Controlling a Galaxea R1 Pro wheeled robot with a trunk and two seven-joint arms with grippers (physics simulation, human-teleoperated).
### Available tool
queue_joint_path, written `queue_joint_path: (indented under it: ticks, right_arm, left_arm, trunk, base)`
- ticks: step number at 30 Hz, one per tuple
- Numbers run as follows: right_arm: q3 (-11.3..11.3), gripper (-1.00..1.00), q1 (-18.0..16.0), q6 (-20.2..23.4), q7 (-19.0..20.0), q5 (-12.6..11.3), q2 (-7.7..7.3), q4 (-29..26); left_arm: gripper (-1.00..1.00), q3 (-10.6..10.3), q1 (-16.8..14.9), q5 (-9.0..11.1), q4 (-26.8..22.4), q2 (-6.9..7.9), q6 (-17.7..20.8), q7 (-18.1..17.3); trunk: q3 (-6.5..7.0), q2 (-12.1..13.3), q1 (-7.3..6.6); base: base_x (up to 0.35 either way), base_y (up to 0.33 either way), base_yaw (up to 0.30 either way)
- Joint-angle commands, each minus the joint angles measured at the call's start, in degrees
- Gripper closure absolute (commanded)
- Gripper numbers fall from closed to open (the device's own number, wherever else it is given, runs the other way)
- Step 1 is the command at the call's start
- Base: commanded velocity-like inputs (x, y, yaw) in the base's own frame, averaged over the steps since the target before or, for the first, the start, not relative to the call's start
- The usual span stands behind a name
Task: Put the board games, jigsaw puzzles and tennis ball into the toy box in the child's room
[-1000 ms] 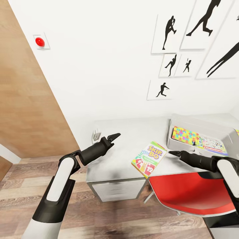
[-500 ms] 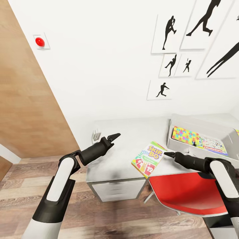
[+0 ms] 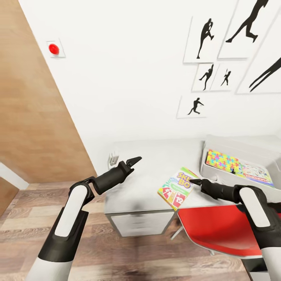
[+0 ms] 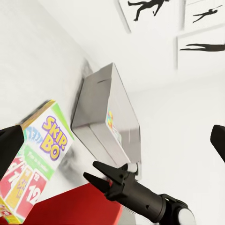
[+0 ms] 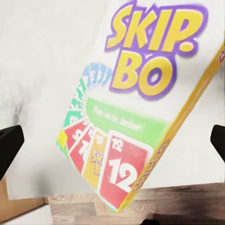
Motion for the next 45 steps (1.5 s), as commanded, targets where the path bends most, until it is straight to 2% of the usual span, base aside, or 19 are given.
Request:
queue_joint_path:
  ticks: [1, 8, 19, 31, 45]
  right_arm:
    - [-0.1, -1.00, -0.6, 0.3, 0.0, -0.1, 0.07, 1.0]
    - [-0.2, -1.00, -3.7, 0.3, -0.1, -0.1, 0.28, 6.0]
    - [-0.3, -1.00, -6.7, 0.3, -0.1, 0.0, 0.36, 11.4]
    - [-0.5, -1.00, -7.5, -2.0, -0.4, 0.0, 0.25, 12.9]
    - [-0.9, -1.00, -7.6, -2.5, -1.3, -0.1, -0.12, 13.8]
  left_arm:
    - [-1.00, 0.0, -0.1, 0.6, 0.0, -0.03, 0.2, 0.6]
    - [-1.00, 0.0, 0.0, 0.6, 0.0, -0.03, 0.2, 0.6]
    - [-1.00, 0.0, 0.0, 0.6, 0.0, -0.03, 0.2, 0.6]
    - [-1.00, -0.1, 0.0, 0.6, 0.0, -0.08, 0.2, 0.6]
    - [-1.00, -0.1, 0.0, 0.4, 0.1, -0.11, 0.2, 0.6]
  trunk:
    - [-0.10, -0.1, 0.03]
    - [-0.10, -0.1, 0.03]
    - [-0.10, -0.1, 0.03]
    - [-0.10, -0.1, 0.03]
    - [-0.10, -0.1, 0.03]
  base:
    - [0.000, 0.000, 0.203]
    - [0.000, 0.000, 0.156]
    - [0.000, 0.000, 0.043]
    - [0.000, 0.000, 0.007]
    - [0.000, 0.000, 0.001]
